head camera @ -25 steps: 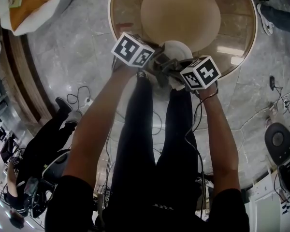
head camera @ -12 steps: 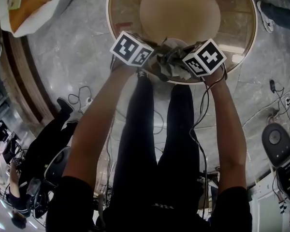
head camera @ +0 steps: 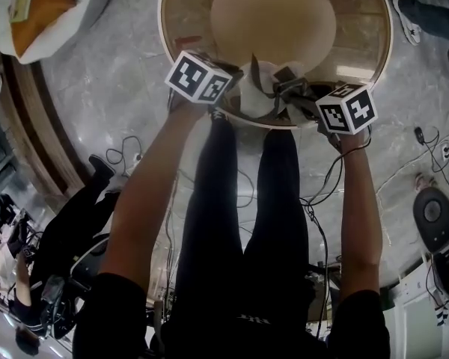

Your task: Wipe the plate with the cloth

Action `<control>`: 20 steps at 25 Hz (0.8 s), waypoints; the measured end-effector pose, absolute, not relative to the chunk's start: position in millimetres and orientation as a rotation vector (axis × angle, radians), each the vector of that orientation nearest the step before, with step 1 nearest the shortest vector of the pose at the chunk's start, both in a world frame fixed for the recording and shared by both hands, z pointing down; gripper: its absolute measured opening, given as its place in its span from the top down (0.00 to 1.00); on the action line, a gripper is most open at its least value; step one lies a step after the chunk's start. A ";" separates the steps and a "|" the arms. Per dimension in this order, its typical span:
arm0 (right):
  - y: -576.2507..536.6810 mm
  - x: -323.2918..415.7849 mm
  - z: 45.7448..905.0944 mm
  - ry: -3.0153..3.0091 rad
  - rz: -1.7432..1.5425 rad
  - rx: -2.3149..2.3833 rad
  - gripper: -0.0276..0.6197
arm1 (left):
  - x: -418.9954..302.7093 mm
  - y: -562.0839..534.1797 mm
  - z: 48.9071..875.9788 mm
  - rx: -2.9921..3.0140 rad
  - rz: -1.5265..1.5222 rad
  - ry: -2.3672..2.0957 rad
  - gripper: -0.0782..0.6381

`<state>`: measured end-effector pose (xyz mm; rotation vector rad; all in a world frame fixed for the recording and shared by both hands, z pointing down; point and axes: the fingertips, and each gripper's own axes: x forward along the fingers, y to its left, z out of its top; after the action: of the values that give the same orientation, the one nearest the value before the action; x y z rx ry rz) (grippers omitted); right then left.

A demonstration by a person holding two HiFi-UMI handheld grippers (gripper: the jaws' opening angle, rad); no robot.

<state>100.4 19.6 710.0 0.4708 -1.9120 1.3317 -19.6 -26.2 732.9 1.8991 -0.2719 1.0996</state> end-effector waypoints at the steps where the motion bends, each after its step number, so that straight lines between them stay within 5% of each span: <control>1: 28.9 99.0 709.6 -1.907 1.330 0.458 0.73 | -18.4 -26.5 732.9 1.900 1.102 -0.270 0.84; 20: 41.2 14.4 725.3 -1.912 1.294 0.183 0.73 | -21.8 -30.4 738.2 1.928 1.161 -0.238 0.84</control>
<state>14.4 41.2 725.3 0.1835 -1.9119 1.2938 -21.8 -30.4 738.2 1.9283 -0.2378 1.1615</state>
